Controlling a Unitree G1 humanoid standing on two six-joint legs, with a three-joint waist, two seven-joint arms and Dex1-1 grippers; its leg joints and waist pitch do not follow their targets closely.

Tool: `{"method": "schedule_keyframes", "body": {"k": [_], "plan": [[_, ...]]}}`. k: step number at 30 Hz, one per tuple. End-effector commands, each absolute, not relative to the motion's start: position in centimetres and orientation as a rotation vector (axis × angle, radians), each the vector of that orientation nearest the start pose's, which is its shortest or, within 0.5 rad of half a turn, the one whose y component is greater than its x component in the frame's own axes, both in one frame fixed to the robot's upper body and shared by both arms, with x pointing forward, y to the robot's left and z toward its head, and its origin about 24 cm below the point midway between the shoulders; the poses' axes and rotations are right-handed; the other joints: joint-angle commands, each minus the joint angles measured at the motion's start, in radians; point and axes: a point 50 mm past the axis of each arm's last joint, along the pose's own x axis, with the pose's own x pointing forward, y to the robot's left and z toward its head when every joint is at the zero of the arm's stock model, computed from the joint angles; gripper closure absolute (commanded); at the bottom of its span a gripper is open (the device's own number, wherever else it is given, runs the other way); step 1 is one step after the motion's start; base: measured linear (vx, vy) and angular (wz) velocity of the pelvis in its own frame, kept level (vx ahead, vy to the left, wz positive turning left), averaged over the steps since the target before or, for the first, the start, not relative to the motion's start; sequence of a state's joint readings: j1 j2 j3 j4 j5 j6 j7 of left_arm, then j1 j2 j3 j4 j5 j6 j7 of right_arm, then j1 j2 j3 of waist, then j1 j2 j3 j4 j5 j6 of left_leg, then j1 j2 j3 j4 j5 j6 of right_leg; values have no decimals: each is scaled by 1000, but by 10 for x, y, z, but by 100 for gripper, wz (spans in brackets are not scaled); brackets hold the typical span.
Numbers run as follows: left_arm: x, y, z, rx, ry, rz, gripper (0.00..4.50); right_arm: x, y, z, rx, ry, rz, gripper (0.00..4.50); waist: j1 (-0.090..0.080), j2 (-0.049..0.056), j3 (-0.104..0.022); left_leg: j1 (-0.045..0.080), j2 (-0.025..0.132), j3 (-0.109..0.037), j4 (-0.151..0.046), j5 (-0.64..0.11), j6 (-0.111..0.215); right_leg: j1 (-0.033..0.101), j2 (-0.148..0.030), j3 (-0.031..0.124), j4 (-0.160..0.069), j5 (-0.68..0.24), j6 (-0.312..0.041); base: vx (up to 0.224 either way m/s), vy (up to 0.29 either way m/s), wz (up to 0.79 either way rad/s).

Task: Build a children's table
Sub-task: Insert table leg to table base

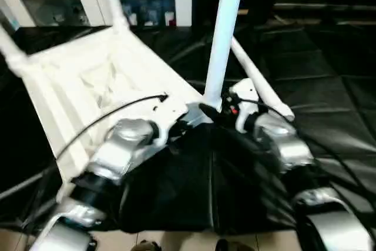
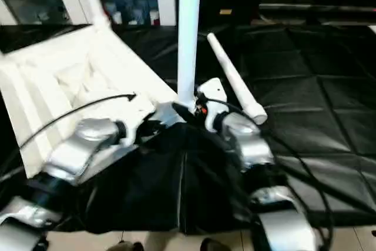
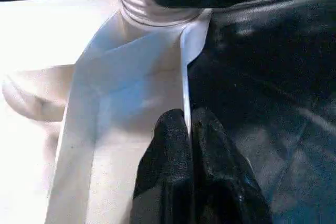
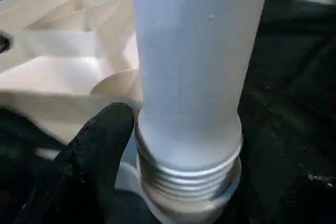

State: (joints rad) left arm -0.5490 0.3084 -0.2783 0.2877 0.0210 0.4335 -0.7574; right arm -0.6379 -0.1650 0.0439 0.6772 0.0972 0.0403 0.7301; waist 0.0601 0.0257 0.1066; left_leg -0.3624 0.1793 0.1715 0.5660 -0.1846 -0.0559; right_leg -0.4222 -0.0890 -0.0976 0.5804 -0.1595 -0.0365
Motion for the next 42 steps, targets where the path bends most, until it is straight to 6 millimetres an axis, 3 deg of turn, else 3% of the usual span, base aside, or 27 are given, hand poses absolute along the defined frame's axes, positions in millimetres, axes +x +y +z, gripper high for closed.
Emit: {"method": "schedule_keyframes", "body": {"k": [1,4,6,8,11,13,14,19,25,42], "plan": [[324,108,82,399,312,-950,450,340,-106,56,-69,206,900,102,-1,-5,-97,-3,41,-8,-37,22,183,73,-59,56,-26,36,-293,0,0,0],[320,115,82,417,311,-983,450,335,-111,58,-79,202,944,102,1,-6,-93,-6,43,-7,-35,3,196,73,-60,54,-30,-9,-291,0,0,0],[318,118,82,421,307,-1006,450,333,-114,59,-87,203,967,102,0,-7,-87,-5,44,-6,-39,-54,174,72,-62,54,-41,-100,-274,0,0,0],[316,120,82,422,302,-1036,450,330,-116,60,-95,203,987,102,1,-8,-84,-3,45,-7,-43,-108,131,70,-62,56,-50,-198,-243,0,0,0],[313,122,83,429,291,-1070,450,328,-119,62,-105,196,1010,102,0,-9,-82,-3,45,-7,-44,-139,98,67,-62,59,-52,-240,-221,0,0,0],[312,122,83,430,290,-1078,450,327,-120,64,-110,193,1022,102,-1,-9,-83,-4,44,-8,-44,-142,91,67,-61,59,-51,-241,-218,0,0,0],[311,122,83,431,290,-1090,450,325,-120,65,-116,189,1040,102,0,-3,-84,-4,44,-9,-42,-136,90,68,-62,59,-48,-228,-219,0,0,0],[308,123,81,435,292,-1124,450,319,-122,68,-132,184,1092,102,3,-7,-89,-6,42,-8,-37,-90,116,70,-58,58,-40,-141,-238,0,0,0],[304,125,78,452,300,-1169,450,315,-126,70,-160,194,1129,102,4,-12,-87,-5,42,-7,-37,-106,113,68,-60,58,-44,-186,-231,0,0,0],[297,123,74,477,318,-1228,450,319,-120,76,-178,146,1128,102,6,-11,-91,-7,43,-8,-31,-81,118,70,-60,57,-35,-152,-240,0,0,0]]}}
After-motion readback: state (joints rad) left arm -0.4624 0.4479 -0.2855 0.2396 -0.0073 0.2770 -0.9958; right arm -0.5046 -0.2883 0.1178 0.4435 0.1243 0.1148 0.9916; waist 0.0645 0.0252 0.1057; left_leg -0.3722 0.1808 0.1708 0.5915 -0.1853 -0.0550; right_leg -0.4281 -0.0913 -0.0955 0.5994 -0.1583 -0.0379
